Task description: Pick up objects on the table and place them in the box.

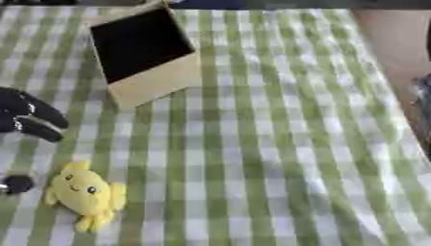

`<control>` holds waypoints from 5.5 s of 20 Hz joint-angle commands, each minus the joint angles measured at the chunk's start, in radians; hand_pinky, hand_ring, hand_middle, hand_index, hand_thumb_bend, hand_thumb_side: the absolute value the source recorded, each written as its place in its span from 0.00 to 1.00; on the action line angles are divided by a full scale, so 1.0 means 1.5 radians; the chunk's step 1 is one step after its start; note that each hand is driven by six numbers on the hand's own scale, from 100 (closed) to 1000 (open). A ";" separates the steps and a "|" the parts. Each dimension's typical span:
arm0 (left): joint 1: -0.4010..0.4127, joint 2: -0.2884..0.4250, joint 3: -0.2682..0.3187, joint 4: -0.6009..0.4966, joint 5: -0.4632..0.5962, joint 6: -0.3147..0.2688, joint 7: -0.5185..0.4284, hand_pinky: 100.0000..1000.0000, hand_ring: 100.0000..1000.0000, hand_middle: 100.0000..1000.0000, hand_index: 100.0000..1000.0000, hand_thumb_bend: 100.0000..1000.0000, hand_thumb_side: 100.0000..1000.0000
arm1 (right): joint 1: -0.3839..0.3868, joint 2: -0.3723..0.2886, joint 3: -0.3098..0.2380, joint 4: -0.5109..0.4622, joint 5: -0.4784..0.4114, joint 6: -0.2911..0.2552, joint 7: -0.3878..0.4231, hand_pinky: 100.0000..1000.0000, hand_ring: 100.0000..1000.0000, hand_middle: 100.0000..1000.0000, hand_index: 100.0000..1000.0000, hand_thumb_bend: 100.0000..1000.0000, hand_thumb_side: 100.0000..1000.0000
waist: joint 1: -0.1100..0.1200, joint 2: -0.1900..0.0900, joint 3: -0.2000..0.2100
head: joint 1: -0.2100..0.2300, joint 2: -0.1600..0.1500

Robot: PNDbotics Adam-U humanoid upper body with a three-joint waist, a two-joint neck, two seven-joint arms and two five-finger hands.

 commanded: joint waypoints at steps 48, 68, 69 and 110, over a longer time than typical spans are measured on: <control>-0.035 -0.071 -0.153 -0.009 -0.179 0.215 -0.107 0.55 0.61 0.53 0.64 0.41 0.01 | -0.001 -0.003 0.000 -0.012 -0.007 0.002 -0.008 0.75 0.76 0.64 0.77 0.00 1.00 | 0.008 -0.009 -0.012 | 0.003 0.008; -0.042 -0.064 -0.130 -0.009 -0.153 0.188 -0.093 0.33 0.45 0.42 0.52 0.07 0.00 | 0.004 -0.005 -0.001 -0.012 -0.007 0.004 -0.009 0.75 0.76 0.63 0.77 0.00 1.00 | 0.009 -0.011 -0.008 | -0.001 0.007; -0.045 -0.062 -0.123 -0.009 -0.154 0.182 -0.087 0.32 0.45 0.42 0.52 0.06 0.00 | 0.004 -0.005 -0.001 -0.012 -0.007 0.004 -0.009 0.75 0.76 0.63 0.77 0.00 1.00 | 0.009 -0.012 -0.007 | -0.001 0.006; -0.422 -0.187 0.053 0.171 -0.254 0.316 0.071 0.32 0.44 0.40 0.48 0.00 0.00 | -0.026 -0.003 0.006 -0.012 -0.014 0.002 -0.002 0.76 0.76 0.63 0.77 0.00 1.00 | -0.002 0.019 -0.032 | 0.034 -0.056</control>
